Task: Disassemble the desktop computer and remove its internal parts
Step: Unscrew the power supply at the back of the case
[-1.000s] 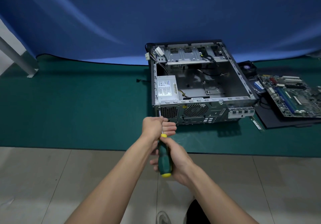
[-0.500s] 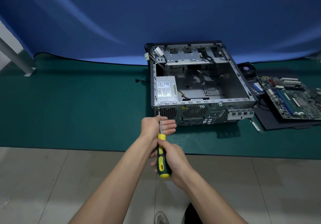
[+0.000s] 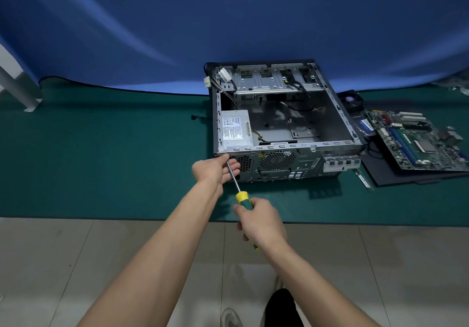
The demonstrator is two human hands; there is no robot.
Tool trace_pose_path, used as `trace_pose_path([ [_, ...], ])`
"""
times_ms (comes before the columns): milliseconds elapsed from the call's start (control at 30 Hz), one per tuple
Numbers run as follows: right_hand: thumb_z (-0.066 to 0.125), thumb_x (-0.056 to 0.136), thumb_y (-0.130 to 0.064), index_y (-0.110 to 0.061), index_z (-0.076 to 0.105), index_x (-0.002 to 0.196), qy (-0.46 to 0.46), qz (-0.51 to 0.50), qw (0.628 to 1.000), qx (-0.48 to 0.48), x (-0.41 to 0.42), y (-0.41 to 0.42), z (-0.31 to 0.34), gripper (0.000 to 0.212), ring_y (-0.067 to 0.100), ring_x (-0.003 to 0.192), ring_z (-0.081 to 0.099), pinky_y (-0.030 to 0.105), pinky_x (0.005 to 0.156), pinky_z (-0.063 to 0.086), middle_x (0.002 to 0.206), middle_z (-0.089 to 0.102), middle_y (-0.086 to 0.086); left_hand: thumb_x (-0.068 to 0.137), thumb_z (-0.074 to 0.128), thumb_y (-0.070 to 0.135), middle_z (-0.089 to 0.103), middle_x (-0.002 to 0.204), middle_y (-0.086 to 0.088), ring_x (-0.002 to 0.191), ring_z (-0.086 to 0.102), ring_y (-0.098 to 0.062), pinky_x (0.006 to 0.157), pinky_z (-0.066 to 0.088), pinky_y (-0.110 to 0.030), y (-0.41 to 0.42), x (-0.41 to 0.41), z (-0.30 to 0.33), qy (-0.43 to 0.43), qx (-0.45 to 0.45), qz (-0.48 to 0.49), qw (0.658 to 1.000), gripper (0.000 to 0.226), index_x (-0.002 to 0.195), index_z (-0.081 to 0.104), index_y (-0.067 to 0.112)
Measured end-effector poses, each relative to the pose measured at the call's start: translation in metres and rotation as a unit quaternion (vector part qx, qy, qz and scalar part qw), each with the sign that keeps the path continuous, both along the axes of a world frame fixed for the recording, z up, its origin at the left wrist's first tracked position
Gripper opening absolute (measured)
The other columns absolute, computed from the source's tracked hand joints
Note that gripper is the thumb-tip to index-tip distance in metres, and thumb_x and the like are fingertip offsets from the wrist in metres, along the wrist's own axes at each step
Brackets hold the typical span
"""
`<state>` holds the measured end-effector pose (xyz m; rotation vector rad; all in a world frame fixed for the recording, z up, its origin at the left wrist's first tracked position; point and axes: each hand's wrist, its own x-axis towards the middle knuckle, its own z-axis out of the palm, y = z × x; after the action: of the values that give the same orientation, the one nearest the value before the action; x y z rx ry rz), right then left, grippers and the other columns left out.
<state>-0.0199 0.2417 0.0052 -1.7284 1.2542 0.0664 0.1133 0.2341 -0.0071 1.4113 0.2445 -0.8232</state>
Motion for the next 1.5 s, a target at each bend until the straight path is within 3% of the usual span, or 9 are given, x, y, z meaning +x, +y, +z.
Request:
trace_pose_path([
  [167, 0.05, 0.092, -0.04, -0.022, 0.057, 0.097, 0.085, 0.069, 0.983, -0.147, -0.01, -0.013, 0.005, 0.02, 0.026, 0.092, 0.062, 0.029, 0.068, 0.039, 0.091, 0.065, 0.0, 0.091, 0.054, -0.003, 0.064, 0.076, -0.022, 0.058, 0.067, -0.026, 0.049, 0.056, -0.033, -0.002, -0.003, 0.002, 0.059, -0.04, 0.021, 0.997, 0.011, 0.081, 0.054, -0.006],
  [300, 0.048, 0.093, -0.033, -0.02, 0.05, 0.09, 0.119, 0.091, 0.963, -0.222, -0.019, -0.029, 0.011, 0.013, 0.026, 0.083, 0.058, 0.03, 0.064, 0.034, 0.087, 0.061, 0.0, 0.093, 0.05, -0.003, 0.064, 0.085, -0.024, 0.07, 0.066, -0.031, 0.065, 0.054, -0.037, -0.007, -0.008, 0.002, 0.106, -0.071, 0.057, 0.99, 0.006, 0.09, 0.054, -0.007],
  [400, 0.047, 0.089, -0.027, -0.018, 0.049, 0.084, 0.114, 0.09, 0.963, -0.228, -0.026, -0.042, 0.018, 0.01, 0.024, 0.074, 0.052, 0.03, 0.061, 0.035, 0.078, 0.056, -0.002, 0.092, 0.05, -0.005, 0.064, 0.077, -0.022, 0.061, 0.067, -0.028, 0.053, 0.056, -0.034, -0.006, -0.012, 0.007, 0.11, -0.097, 0.093, 0.985, 0.005, 0.089, 0.054, -0.005],
  [667, 0.055, 0.08, -0.034, -0.013, 0.053, 0.07, -0.093, -0.037, 0.981, -0.169, -0.041, -0.096, 0.062, 0.023, 0.019, 0.051, 0.047, 0.029, 0.051, 0.036, 0.052, 0.05, -0.005, 0.092, 0.054, 0.006, 0.069, 0.073, -0.015, 0.058, 0.069, -0.019, 0.051, 0.057, -0.027, -0.029, -0.04, 0.054, -0.116, -0.07, -0.095, 0.986, 0.013, 0.084, 0.06, -0.002],
  [767, 0.063, 0.084, -0.026, -0.003, 0.057, 0.074, -0.213, -0.065, 0.968, -0.113, -0.043, -0.128, 0.083, 0.026, 0.018, 0.04, 0.044, 0.028, 0.047, 0.038, 0.046, 0.048, 0.003, 0.091, 0.056, 0.01, 0.069, 0.073, -0.009, 0.058, 0.066, -0.018, 0.056, 0.056, -0.031, -0.047, -0.055, 0.082, -0.32, -0.016, -0.253, 0.913, 0.01, 0.082, 0.062, 0.008],
  [900, 0.065, 0.087, -0.019, -0.013, 0.067, 0.071, -0.283, -0.038, 0.958, -0.023, -0.055, -0.176, 0.104, 0.016, 0.018, 0.035, 0.046, 0.025, 0.039, 0.04, 0.054, 0.06, 0.007, 0.089, 0.059, 0.025, 0.07, 0.08, -0.002, 0.077, 0.064, -0.02, 0.071, 0.051, -0.036, -0.081, -0.069, 0.108, -0.607, 0.107, -0.398, 0.68, 0.012, 0.089, 0.066, 0.015],
  [1000, 0.065, 0.086, -0.014, -0.011, 0.067, 0.073, -0.284, -0.021, 0.959, -0.005, -0.067, -0.217, 0.107, 0.014, 0.018, 0.037, 0.046, 0.024, 0.04, 0.04, 0.063, 0.066, 0.008, 0.091, 0.057, 0.029, 0.07, 0.081, 0.0, 0.079, 0.063, -0.018, 0.073, 0.05, -0.037, -0.117, -0.074, 0.116, -0.641, 0.121, -0.409, 0.638, 0.015, 0.095, 0.066, 0.017],
  [1267, 0.063, 0.088, -0.01, -0.006, 0.065, 0.076, -0.261, -0.039, 0.964, 0.044, -0.091, -0.334, 0.08, 0.013, 0.013, 0.036, 0.046, 0.02, 0.04, 0.041, 0.061, 0.066, 0.004, 0.092, 0.056, 0.027, 0.071, 0.084, 0.0, 0.08, 0.063, -0.019, 0.072, 0.049, -0.035, -0.237, -0.096, 0.093, -0.635, 0.142, -0.444, 0.615, 0.016, 0.1, 0.067, 0.018],
  [1500, 0.064, 0.089, -0.012, -0.011, 0.062, 0.073, -0.218, -0.125, 0.965, 0.072, -0.087, -0.407, 0.019, 0.016, 0.01, 0.033, 0.045, 0.023, 0.041, 0.04, 0.043, 0.05, -0.004, 0.091, 0.052, 0.029, 0.06, 0.064, 0.01, 0.061, 0.055, -0.009, 0.052, 0.036, -0.025, -0.307, -0.098, 0.039, -0.515, 0.264, -0.357, 0.733, 0.019, 0.073, 0.055, 0.023],
])
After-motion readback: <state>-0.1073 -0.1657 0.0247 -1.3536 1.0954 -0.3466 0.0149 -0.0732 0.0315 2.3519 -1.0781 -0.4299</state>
